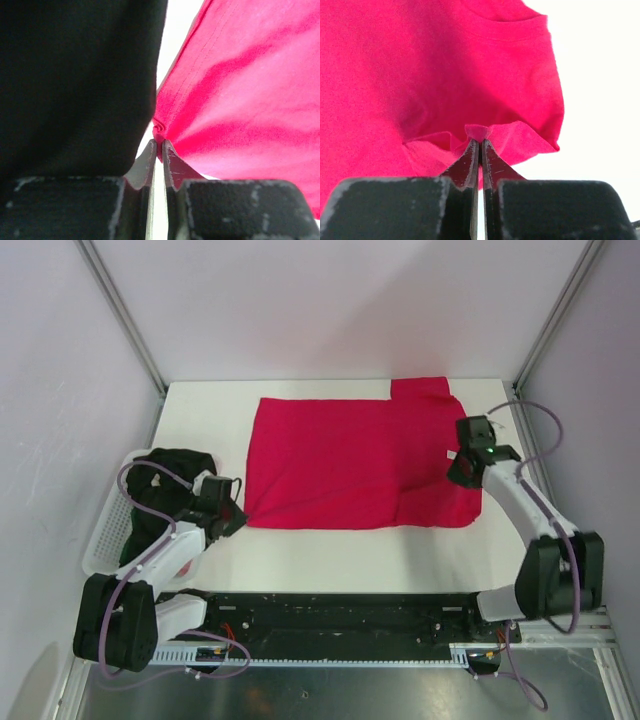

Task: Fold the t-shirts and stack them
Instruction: Grap the side of the flattened tshirt closest away from the robot with both arms

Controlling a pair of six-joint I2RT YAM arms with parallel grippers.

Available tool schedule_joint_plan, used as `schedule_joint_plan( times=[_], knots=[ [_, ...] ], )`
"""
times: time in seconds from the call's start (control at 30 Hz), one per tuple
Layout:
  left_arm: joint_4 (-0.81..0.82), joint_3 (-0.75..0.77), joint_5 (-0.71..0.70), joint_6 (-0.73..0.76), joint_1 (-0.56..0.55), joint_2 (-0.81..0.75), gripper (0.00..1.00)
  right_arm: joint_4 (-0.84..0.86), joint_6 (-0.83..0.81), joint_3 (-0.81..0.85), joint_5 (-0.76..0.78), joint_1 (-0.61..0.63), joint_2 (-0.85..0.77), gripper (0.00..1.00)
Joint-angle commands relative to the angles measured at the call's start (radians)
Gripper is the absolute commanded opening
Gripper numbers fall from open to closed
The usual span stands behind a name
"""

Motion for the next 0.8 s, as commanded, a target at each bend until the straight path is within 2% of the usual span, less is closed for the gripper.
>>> schedule_joint_plan(
  times=[0.0,0.2,0.3,0.47,0.77],
  knots=[
    [-0.029,-0.024,-0.024,-0.028,0.018,0.011,0.09,-0.127,0.066,-0.043,-0.078,-0.074,-0.191,0.0],
    [-0.029,-0.031,-0.001,-0.011,0.016,0.017,0.15,-0.281,0.198,-0.087,-0.064,-0.098,-0.389,0.0],
    [-0.029,-0.034,0.014,0.007,0.013,0.002,0.23,-0.358,0.256,-0.092,-0.038,-0.106,-0.451,0.0],
    [-0.044,-0.05,0.024,0.013,-0.008,-0.041,0.43,-0.468,0.323,-0.114,0.033,-0.112,-0.512,0.0],
    [-0.107,-0.059,-0.028,-0.004,-0.049,-0.093,0.46,-0.485,0.331,-0.165,0.058,-0.133,-0.554,0.0]
  ],
)
